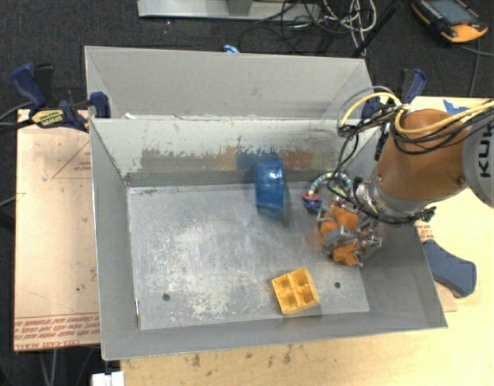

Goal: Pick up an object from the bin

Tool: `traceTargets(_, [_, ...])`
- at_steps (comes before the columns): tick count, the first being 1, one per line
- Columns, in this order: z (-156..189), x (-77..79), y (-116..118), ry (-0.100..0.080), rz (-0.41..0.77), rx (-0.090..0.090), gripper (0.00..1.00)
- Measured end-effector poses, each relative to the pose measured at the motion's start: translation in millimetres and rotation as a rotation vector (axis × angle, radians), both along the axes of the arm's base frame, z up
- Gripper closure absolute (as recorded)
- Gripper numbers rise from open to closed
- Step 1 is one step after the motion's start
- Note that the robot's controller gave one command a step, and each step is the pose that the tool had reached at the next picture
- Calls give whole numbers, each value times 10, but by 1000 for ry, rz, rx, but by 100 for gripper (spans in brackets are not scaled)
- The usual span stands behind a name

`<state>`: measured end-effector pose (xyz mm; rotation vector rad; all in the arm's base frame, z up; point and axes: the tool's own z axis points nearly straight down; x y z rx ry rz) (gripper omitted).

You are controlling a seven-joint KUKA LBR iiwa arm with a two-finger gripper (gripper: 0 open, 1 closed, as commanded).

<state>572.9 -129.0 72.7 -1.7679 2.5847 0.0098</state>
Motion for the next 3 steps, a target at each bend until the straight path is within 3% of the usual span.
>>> traceTargets(1, [307, -43, -7, 12, -8, -4, 100])
traceTargets(2, [850, -131, -5, 8, -18, -7, 100])
traceTargets(3, [2027, 14, 91, 3, -42, -8, 100])
